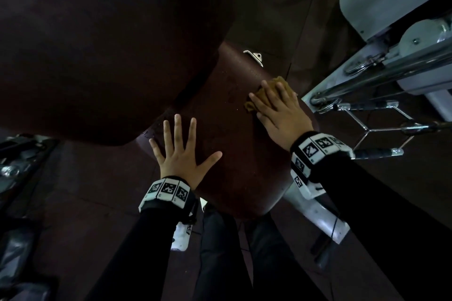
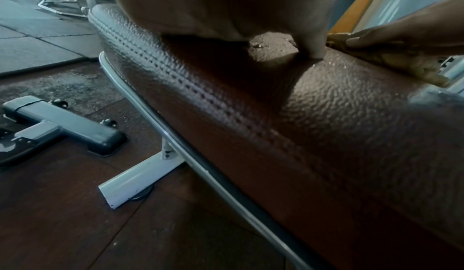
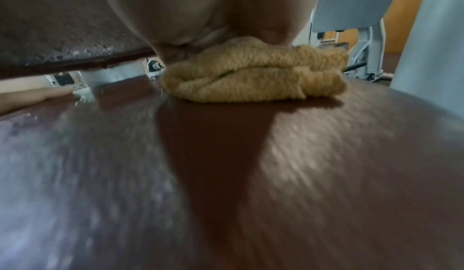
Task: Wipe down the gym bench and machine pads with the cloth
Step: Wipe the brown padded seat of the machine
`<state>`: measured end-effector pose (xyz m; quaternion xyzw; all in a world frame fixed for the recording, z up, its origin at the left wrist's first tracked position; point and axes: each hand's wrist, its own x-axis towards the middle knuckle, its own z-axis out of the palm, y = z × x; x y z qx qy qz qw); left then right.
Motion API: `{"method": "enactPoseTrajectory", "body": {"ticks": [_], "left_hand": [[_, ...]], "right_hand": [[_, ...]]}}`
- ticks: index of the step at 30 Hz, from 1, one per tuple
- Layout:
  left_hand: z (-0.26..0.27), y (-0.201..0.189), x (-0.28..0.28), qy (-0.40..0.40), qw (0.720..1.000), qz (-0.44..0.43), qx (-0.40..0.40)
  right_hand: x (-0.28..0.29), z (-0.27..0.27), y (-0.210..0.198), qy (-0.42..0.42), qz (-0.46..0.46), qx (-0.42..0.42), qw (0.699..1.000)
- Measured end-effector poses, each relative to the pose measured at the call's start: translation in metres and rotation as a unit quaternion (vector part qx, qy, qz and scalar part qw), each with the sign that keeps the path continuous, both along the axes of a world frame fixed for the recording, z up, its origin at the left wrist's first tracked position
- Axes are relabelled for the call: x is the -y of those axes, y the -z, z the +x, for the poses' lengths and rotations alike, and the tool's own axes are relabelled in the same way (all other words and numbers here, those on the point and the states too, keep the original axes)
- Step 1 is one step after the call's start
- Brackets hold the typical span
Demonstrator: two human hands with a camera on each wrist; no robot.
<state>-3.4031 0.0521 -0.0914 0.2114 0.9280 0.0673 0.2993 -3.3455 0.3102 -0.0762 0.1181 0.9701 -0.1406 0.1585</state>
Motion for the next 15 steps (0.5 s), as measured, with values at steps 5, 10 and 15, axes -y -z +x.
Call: {"method": "enactPoseTrajectory", "body": {"ticks": [5,10,15], "left_hand": [[-0.001,0.000,0.000,-0.003,1.000,0.003,0.011],[-0.002,-0.001,-0.001,-0.005,1.000,0.003,0.023],[-0.003,-0.003,-0.001,-0.001,0.999,0.003,0.035]], "right_hand": [[0.002,0.017,-0.007,0.050,-0.032,-0.026,0.998],[0.009,0.042,-0.005,0.074,-0.037,0.009,0.997],[-0.002,-0.025,-0.001,0.085,-0.033,0.018,0.996]]}}
